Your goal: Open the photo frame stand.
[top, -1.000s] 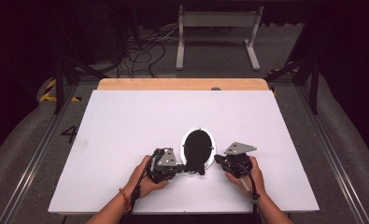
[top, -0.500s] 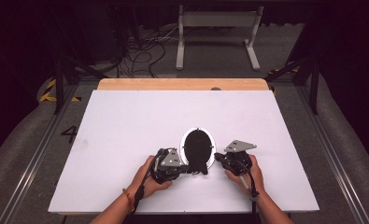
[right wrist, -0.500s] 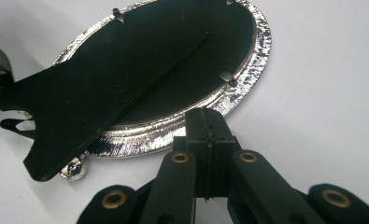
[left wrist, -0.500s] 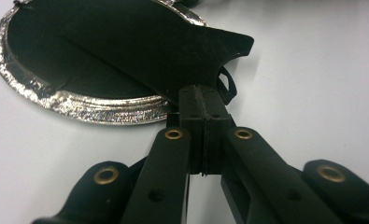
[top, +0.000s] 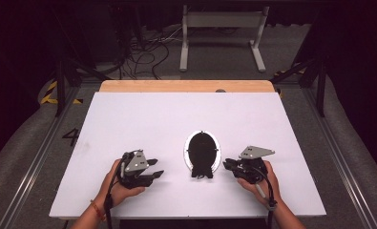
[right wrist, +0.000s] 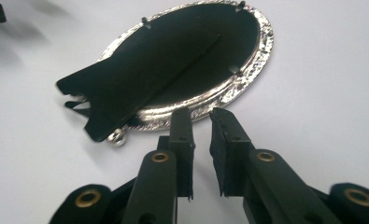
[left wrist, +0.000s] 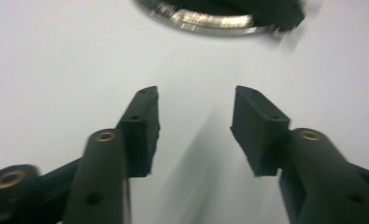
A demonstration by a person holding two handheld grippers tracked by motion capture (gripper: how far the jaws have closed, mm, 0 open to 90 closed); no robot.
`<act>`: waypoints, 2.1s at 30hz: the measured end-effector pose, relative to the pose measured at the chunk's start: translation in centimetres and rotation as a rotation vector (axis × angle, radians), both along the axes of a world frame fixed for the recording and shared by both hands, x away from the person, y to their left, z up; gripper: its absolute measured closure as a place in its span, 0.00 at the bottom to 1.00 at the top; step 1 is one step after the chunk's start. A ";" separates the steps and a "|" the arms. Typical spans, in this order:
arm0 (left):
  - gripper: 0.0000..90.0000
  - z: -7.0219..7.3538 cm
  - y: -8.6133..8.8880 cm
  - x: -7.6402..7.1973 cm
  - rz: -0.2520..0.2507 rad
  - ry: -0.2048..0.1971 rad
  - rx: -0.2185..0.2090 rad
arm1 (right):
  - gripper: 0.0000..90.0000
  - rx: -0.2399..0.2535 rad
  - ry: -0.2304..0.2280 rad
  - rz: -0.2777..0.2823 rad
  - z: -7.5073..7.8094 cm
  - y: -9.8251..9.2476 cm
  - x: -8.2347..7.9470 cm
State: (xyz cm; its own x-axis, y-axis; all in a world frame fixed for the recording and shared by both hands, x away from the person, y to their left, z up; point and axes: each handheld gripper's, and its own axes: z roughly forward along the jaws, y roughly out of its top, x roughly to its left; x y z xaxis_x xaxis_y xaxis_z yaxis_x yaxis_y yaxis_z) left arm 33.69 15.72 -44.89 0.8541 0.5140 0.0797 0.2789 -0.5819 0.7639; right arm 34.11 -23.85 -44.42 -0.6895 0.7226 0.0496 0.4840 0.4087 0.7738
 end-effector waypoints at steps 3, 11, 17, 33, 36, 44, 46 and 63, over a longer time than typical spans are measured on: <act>0.36 -0.1 0.8 -0.5 0.038 -0.010 0.011 | 0.83 0.023 0.017 0.015 0.2 -0.4 -0.6; 0.21 -1.0 2.7 -0.4 0.160 0.068 -0.093 | 0.74 0.038 0.057 0.087 0.4 0.0 -1.4; 0.20 -1.5 1.4 -0.7 0.128 0.057 -0.033 | 0.73 0.019 0.082 0.168 0.1 1.4 -1.9; 0.19 -1.2 1.5 -0.9 0.120 0.024 -0.056 | 0.77 -0.148 0.083 0.215 -0.6 4.1 -2.2; 0.19 -0.9 1.6 -1.1 0.108 -0.002 -0.081 | 0.77 -0.142 0.082 0.212 -0.6 4.2 -2.1; 0.19 -0.9 1.4 -1.3 0.101 -0.027 -0.064 | 0.75 -0.059 0.108 0.189 -0.9 4.0 -1.6; 0.19 -1.0 1.3 -1.2 0.095 -0.028 -0.050 | 0.72 -0.025 0.126 0.179 -1.0 3.8 -1.4; 0.18 -1.5 0.2 -1.0 0.083 -0.019 0.028 | 0.56 0.352 0.342 0.126 -2.4 2.0 1.0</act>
